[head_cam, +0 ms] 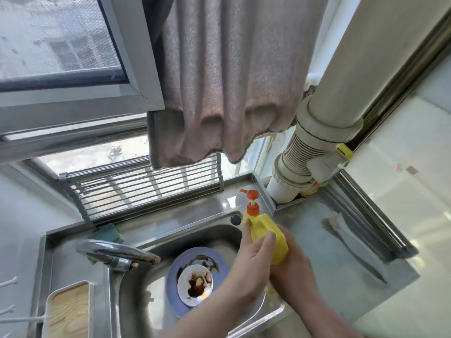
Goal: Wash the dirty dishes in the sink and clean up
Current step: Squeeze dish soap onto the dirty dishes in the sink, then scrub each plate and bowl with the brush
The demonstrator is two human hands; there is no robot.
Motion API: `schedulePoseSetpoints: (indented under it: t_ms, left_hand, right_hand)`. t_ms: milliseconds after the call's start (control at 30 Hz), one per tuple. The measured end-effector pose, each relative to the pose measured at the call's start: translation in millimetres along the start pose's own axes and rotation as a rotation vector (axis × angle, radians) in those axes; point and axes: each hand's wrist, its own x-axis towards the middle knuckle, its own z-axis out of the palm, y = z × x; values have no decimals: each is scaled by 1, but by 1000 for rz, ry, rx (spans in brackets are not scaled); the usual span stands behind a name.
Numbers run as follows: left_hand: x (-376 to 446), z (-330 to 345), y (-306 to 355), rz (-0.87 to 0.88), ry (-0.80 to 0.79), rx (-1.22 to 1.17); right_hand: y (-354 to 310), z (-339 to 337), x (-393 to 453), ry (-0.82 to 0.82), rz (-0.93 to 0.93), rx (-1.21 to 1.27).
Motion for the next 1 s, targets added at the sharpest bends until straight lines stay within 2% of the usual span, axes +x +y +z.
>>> schedulePoseSetpoints:
  t_ms: [167,267,400,600,700,767,833,1000]
  left_hand:
    - [43,1,13,-61,-15,17]
    - [48,-3,3,-124,64,53]
    - [38,-13,-23,-296,221,171]
    - [31,-16,-47,-427,288,212]
    - [36,-14,-58,-451,276,208]
    - [42,-11,-64,-448,261,202]
    - [47,-6,-68,-449,250,201]
    - [57,10,-83,-508,219,181]
  right_hand:
    - [9,-21,76,26,14,39]
    - [13,-21,118,33,-41,66]
    - [20,-9,162,57,-70,111]
    - [41,10,185,64,-82,43]
    - [59,10,188,-8,-102,-2]
    - [81,-4,184,-59,-96,-71]
    - [111,-31,177,-31,-76,-177]
    - [204,-130,163,118,186,-465]
